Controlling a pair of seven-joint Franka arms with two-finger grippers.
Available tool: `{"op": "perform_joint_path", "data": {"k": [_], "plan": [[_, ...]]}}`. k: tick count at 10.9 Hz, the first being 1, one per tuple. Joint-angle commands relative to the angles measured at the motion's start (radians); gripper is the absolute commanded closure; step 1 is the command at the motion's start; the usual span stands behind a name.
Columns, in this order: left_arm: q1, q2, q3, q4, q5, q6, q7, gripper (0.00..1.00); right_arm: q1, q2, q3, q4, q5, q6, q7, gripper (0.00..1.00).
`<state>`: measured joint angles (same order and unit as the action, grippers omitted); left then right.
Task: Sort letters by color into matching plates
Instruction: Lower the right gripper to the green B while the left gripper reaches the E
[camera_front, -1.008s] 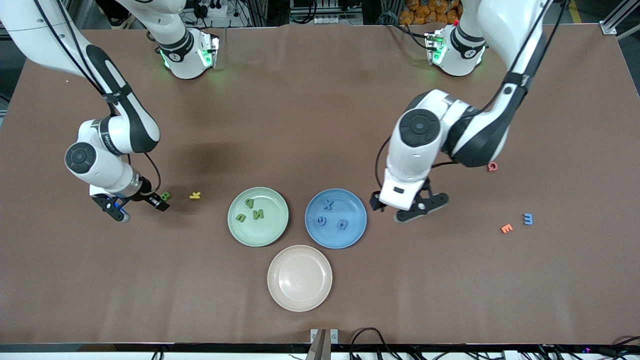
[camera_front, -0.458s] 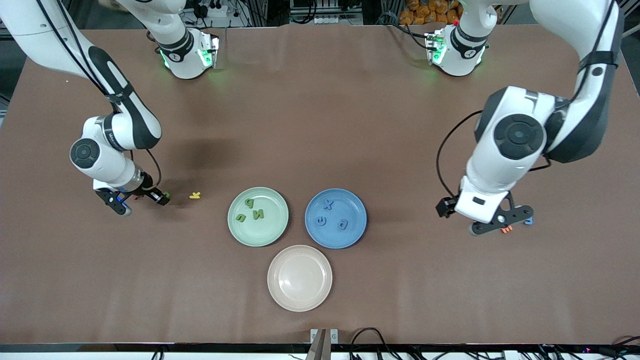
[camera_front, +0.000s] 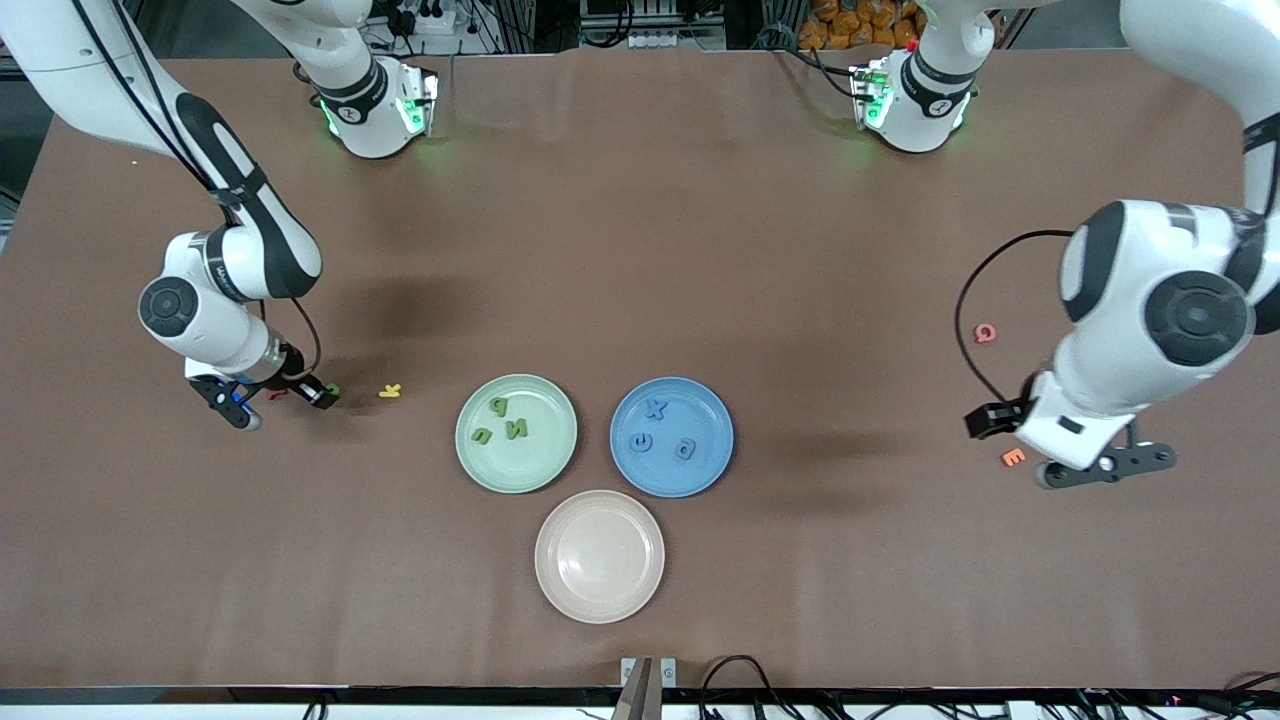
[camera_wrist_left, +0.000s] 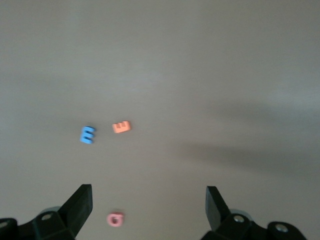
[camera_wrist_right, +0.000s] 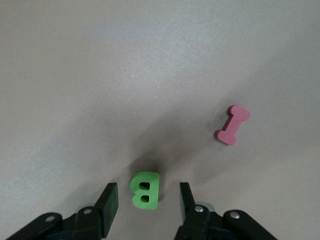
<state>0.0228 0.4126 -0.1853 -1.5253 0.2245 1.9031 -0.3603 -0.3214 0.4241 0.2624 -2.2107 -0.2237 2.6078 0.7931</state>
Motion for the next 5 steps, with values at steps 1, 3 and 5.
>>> {"op": "perform_joint_path", "data": {"k": [1,3,5], "plan": [[0.037,-0.017,0.081,-0.053,-0.048,-0.004,0.209,0.0,-0.004,-0.015,0.0,-0.023,-0.003,0.012,-0.009,0.45],[0.087,0.03,0.084,-0.05,-0.048,0.008,0.224,0.0,-0.004,-0.007,0.0,-0.023,-0.003,0.018,-0.008,0.47],[0.117,0.08,0.086,-0.05,-0.042,0.022,0.309,0.0,-0.005,0.002,0.0,-0.023,-0.005,0.031,-0.009,0.47]]}}
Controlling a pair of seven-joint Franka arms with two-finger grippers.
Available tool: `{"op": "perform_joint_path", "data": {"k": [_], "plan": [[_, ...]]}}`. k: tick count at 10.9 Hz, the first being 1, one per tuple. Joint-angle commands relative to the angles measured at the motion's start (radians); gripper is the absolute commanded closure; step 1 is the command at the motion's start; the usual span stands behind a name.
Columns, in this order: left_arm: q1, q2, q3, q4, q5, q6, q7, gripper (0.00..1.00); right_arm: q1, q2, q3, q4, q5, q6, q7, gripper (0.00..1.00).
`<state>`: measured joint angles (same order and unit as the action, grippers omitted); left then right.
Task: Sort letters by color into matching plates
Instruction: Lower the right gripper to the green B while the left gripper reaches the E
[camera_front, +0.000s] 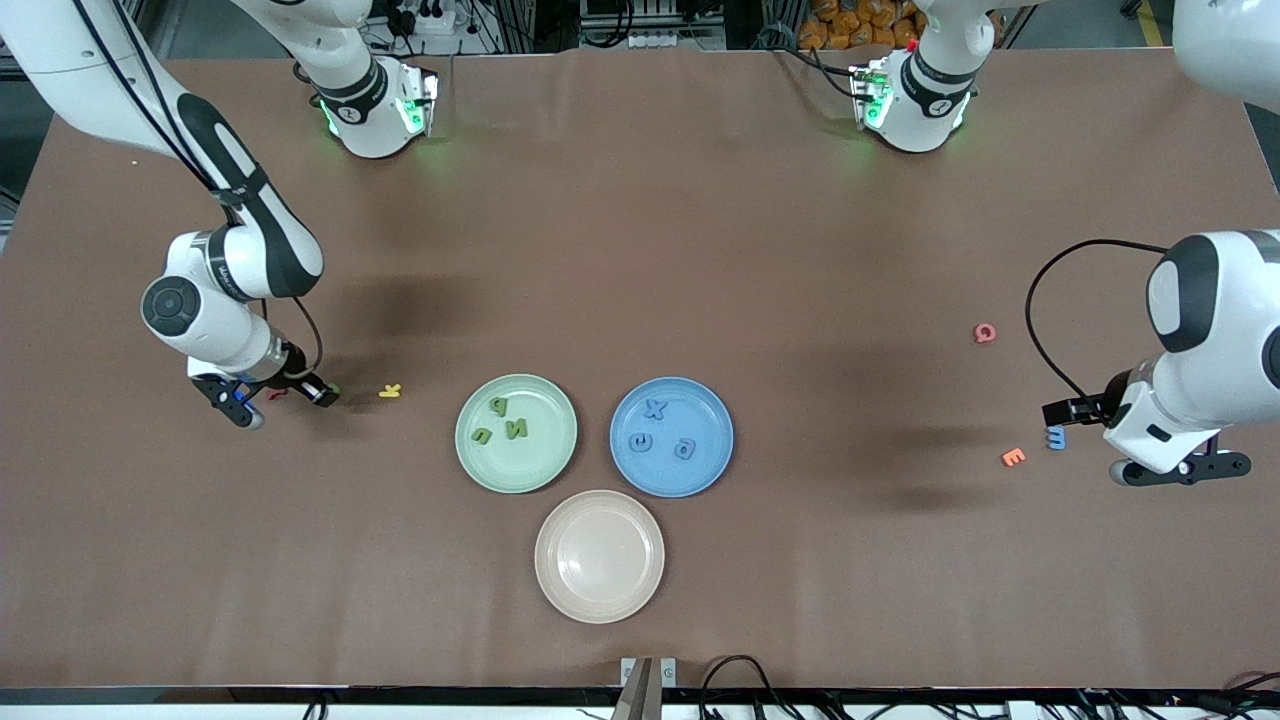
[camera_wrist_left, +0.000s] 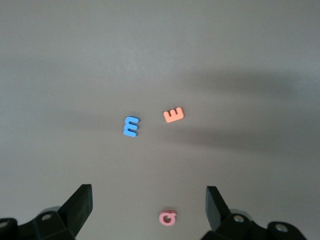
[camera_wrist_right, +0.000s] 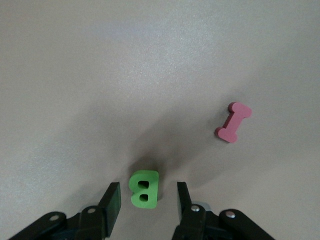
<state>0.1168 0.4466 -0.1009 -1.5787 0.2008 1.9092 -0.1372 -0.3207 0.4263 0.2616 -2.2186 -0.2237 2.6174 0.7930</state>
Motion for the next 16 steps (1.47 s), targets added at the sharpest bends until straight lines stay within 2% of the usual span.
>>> {"op": "perform_joint_path", "data": {"k": [1,7,8,10,11,14,16], "plan": [[0.047,0.069,0.0,0.009,-0.023,0.017,0.128,0.0,-0.006,0.005,0.001,-0.013,-0.005,0.027,-0.009,0.48],[0.135,0.213,0.0,0.017,-0.035,0.165,0.159,0.0,-0.008,0.023,-0.001,-0.012,-0.006,0.056,-0.009,0.54],[0.136,0.225,0.0,0.016,-0.052,0.195,0.159,0.0,-0.008,0.026,-0.001,-0.012,-0.008,0.059,-0.009,0.6],[0.142,0.239,0.0,0.013,-0.063,0.238,0.159,0.0,-0.008,0.029,-0.001,-0.012,-0.006,0.059,-0.009,0.89],[0.147,0.251,0.0,0.009,-0.058,0.261,0.159,0.0,-0.008,0.029,-0.001,-0.012,-0.006,0.059,-0.009,0.99],[0.146,0.274,0.006,-0.009,-0.055,0.326,0.156,0.0,-0.005,0.028,0.001,-0.004,-0.006,0.052,-0.005,1.0],[0.152,0.273,0.009,-0.075,-0.055,0.428,0.156,0.0,0.0,0.028,0.008,0.022,-0.003,0.023,0.0,1.0]]}}
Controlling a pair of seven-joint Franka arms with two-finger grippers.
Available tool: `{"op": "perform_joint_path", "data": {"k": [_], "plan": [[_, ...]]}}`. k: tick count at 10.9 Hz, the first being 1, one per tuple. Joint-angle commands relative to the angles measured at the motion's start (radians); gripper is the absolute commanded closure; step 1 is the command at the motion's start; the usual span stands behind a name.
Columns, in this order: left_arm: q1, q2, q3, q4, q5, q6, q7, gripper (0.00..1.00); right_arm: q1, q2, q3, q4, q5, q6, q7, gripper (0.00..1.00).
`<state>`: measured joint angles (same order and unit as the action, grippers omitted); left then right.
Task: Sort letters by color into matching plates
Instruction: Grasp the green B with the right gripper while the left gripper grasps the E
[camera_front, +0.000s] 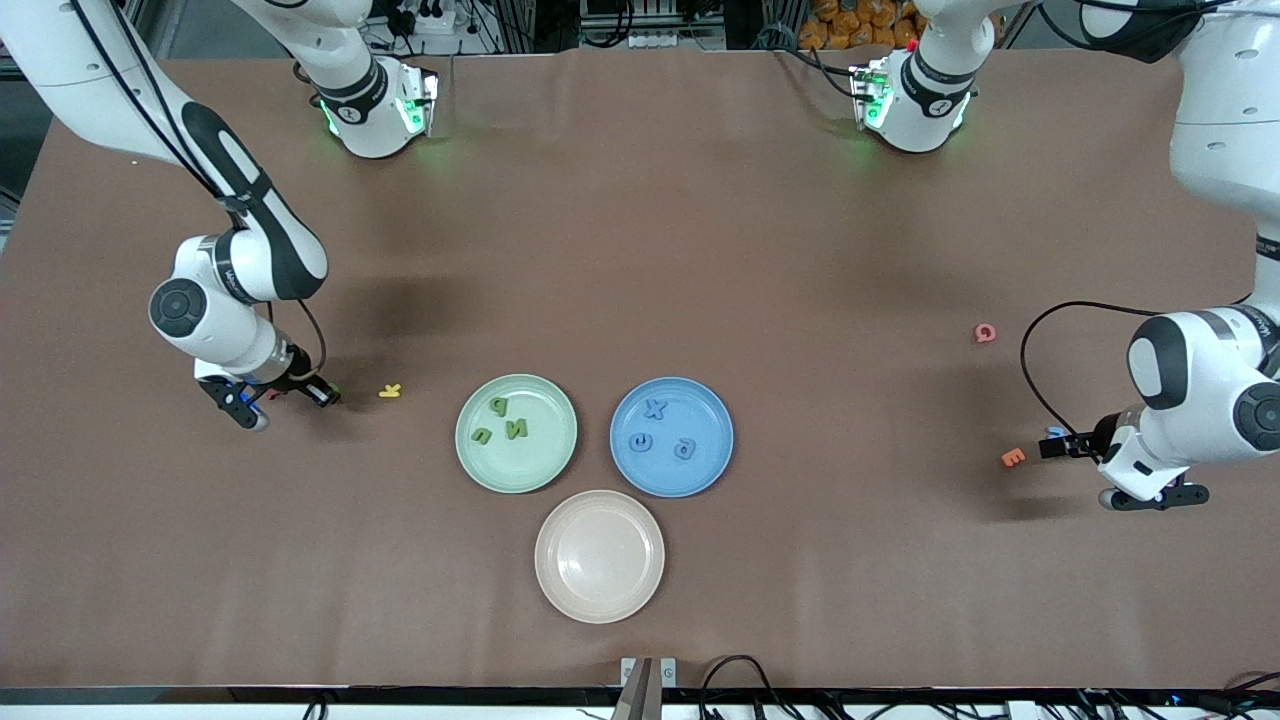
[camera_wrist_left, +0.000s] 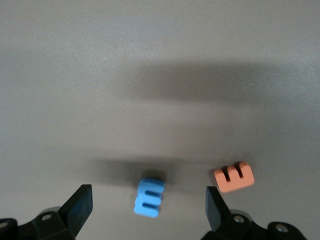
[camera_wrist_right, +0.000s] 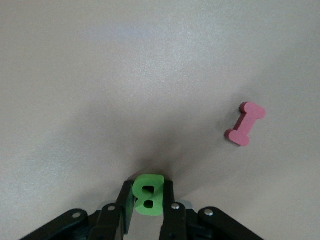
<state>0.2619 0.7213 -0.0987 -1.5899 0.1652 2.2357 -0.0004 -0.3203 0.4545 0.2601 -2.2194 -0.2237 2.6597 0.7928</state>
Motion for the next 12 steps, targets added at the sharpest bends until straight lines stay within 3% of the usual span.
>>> {"op": "perform_joint_path", "data": {"k": [1,3,10,11,12], "plan": [[0.01,-0.006,0.008,-0.083,-0.02,0.126,0.019,0.0,0.009,-0.002,0.013,0.055,-0.002,-0.079,0.002,1.0],[0.01,-0.01,0.013,-0.1,-0.013,0.13,0.019,0.0,0.018,0.0,0.05,0.133,0.001,-0.232,0.049,1.0],[0.025,-0.04,0.014,-0.148,0.011,0.128,0.032,0.0,0.105,0.013,0.166,0.178,0.0,-0.245,0.389,1.0],[0.036,-0.048,0.014,-0.153,0.011,0.124,0.043,0.07,0.134,0.026,0.168,0.19,0.0,-0.245,0.432,1.0],[0.04,-0.057,0.014,-0.163,0.01,0.122,0.043,0.43,0.17,0.033,0.169,0.201,-0.003,-0.242,0.468,1.0]]}}
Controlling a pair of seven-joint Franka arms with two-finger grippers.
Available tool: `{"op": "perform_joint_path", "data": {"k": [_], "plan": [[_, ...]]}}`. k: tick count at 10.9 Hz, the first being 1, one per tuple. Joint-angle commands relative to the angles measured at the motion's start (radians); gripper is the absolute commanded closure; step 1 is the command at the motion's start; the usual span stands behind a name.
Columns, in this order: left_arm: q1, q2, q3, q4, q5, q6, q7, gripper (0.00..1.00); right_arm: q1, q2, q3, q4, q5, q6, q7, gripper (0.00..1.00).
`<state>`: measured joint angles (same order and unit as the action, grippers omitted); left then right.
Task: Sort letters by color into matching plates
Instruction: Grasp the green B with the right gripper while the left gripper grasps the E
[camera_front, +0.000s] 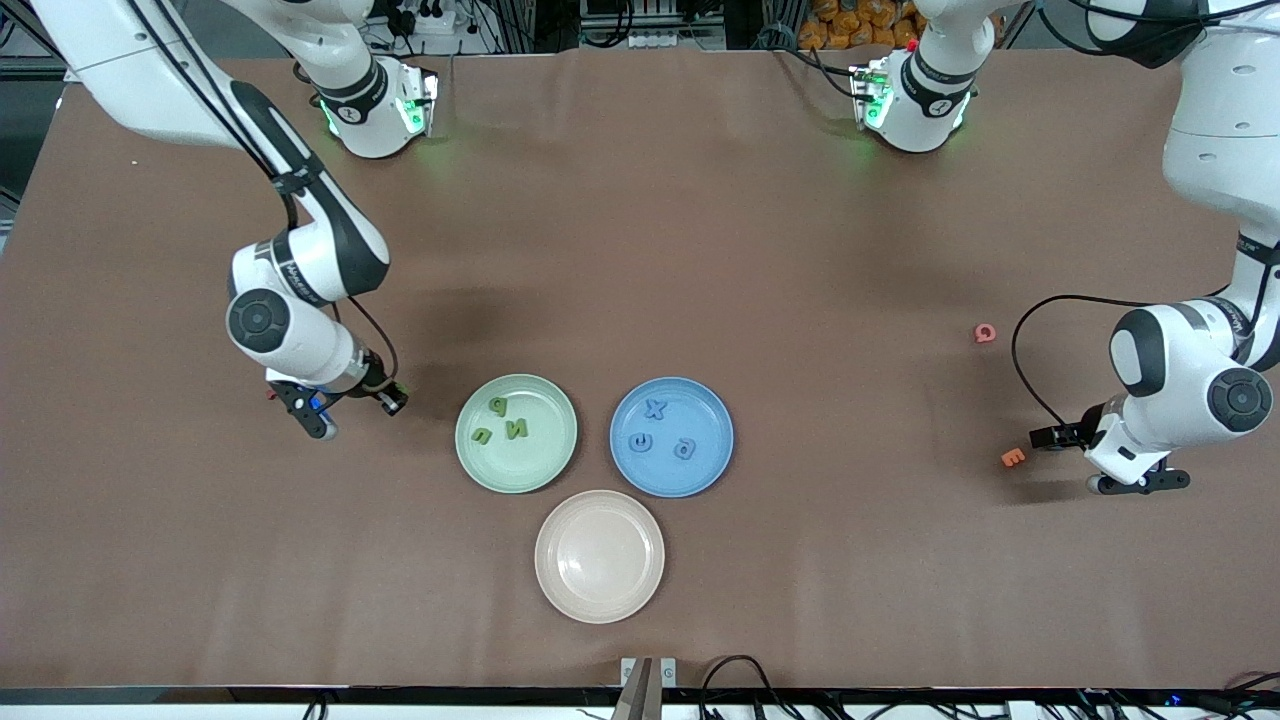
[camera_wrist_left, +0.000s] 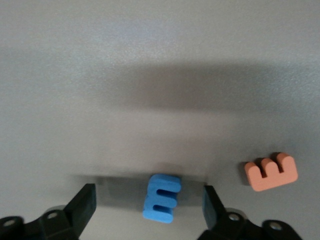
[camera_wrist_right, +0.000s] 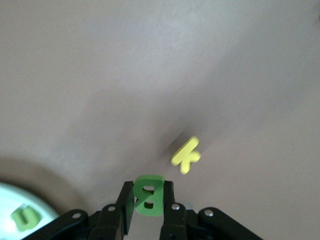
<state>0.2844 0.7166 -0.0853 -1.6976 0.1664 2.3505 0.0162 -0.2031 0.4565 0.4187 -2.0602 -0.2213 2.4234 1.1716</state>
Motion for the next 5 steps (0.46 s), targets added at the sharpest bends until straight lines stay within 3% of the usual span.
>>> {"op": "perform_joint_path", "data": {"k": [1,2,5], "plan": [[0.019,-0.057,0.007,-0.059,0.007,0.007,0.022,0.79,0.069,0.042,0.02,0.054,-0.006,-0.006,0.112,1.0],[0.021,-0.059,0.009,-0.06,0.005,0.007,0.013,1.0,0.077,0.05,0.034,0.064,-0.006,-0.006,0.117,1.0],[0.021,-0.057,0.009,-0.06,-0.004,0.009,-0.011,1.0,0.122,0.091,0.038,0.119,-0.007,-0.004,0.173,1.0]]}}
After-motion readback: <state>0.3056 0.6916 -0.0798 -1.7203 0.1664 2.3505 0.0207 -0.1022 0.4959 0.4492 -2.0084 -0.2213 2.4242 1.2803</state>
